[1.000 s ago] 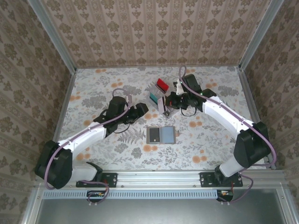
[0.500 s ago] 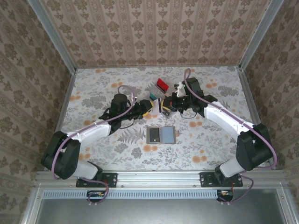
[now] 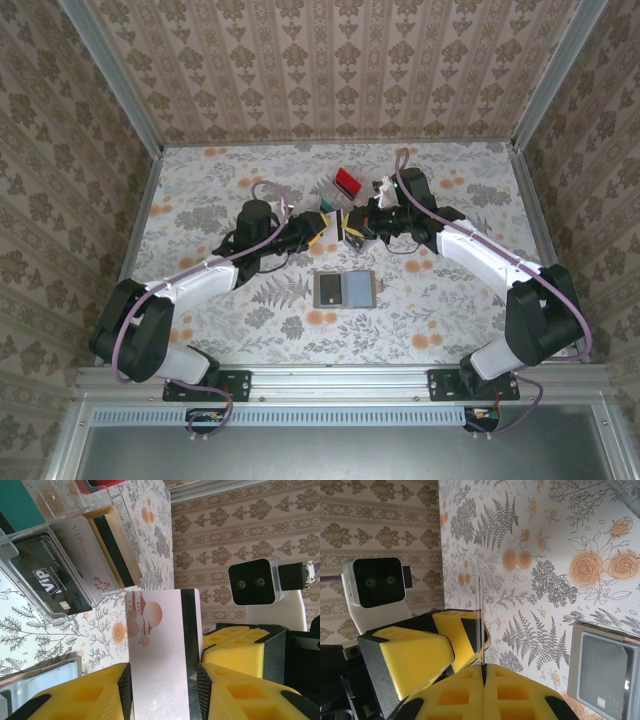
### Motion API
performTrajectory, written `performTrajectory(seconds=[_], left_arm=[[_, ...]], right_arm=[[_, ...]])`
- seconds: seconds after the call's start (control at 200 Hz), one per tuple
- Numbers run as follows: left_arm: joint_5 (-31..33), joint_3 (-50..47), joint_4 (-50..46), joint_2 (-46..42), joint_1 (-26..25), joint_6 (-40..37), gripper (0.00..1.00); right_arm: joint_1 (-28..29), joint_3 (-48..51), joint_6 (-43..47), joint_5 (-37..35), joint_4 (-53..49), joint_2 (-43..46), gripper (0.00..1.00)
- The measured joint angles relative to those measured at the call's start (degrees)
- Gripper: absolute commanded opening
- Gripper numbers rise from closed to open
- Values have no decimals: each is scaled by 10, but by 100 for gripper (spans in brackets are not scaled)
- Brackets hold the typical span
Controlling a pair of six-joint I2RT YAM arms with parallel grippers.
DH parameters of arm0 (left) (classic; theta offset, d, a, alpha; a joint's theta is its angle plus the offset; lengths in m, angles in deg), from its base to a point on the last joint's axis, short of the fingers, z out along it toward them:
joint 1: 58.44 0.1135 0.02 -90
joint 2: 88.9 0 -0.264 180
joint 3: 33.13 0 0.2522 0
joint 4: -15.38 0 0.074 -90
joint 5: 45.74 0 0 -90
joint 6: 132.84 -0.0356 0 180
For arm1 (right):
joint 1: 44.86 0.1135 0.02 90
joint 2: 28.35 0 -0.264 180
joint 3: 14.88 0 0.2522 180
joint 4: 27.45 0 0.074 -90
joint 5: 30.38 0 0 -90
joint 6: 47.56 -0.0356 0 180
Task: Put the credit cards into the card holder
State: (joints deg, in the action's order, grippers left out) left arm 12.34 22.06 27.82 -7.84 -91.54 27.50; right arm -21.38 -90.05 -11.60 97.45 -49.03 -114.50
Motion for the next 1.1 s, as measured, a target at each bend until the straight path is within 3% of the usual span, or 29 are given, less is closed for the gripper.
performTrajectory(seconds=[0.215, 0.41, 0.73, 1.095], left_arm=[[1, 0, 5, 4, 2, 10, 25], [2, -5, 14, 6, 4, 25, 0], [18, -26, 2, -14, 2, 91, 0], [84, -29, -175, -48, -10, 50, 0]], right_arm=[[0, 5, -4, 0, 10, 0, 0], [-3, 7, -4, -2, 9, 0, 0], [-1, 11, 8, -25, -31, -2, 18], [20, 75, 62, -87, -88, -4, 21]])
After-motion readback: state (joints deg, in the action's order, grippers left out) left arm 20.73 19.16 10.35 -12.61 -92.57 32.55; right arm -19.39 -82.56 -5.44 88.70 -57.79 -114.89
